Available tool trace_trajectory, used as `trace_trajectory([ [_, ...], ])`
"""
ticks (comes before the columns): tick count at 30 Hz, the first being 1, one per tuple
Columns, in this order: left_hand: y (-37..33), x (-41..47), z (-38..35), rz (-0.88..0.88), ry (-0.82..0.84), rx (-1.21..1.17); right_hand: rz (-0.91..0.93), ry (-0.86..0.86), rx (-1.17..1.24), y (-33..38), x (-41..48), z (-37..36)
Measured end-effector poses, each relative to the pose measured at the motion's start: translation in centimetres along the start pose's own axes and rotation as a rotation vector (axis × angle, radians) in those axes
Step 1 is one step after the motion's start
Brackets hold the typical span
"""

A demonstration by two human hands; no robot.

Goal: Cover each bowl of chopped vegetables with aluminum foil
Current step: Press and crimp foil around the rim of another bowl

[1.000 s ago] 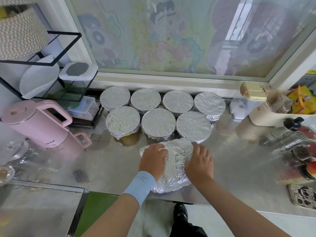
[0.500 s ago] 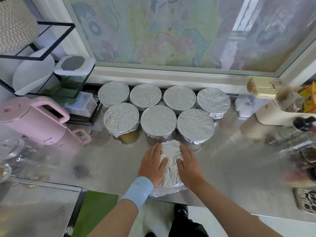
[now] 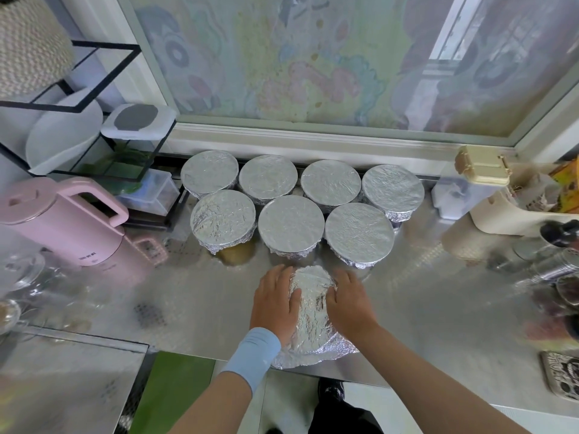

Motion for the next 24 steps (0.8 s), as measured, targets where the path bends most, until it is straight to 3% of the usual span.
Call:
trace_trajectory([
  [3,-0.2,-0.4,-0.7,0.004,0.059,0.032,0.158,0.041,0.036,1.6,0.7,0.1],
  [8,-0.4,-0.3,-1.1,0.031,0.013,0.068,0.005,0.058,0.143,1.8,1.5,-0.3],
  [16,-0.3,-0.9,-0.8,-0.025,-0.014,0.092,-0.037,0.096,0.117,1.4,2.2,-0.2],
  [19,-0.1,-2.5,-0.3,-0.162,-0.032,0.107,0.164,0.03,0.046,1.0,1.7,0.0],
  [22,0.3,-3.5,-0.2,-0.256,0.129,0.139,0.437,-0.09,-0.145,0.4,-0.3,0.2],
  [24,0.6,-3.6,-0.1,-0.3,0.242,0.175,0.526,-0.059,-0.15,-0.1,-2.0,0.1],
])
Point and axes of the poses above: each hand's wrist, its own x-axis towards the middle knuckle, its own z-axis out of the back of the hand, y = z × x, the point moved 3 cm from there along x, towards the middle knuckle, and after that the axes turned 5 degrees about -y, right-handed, at the moved point
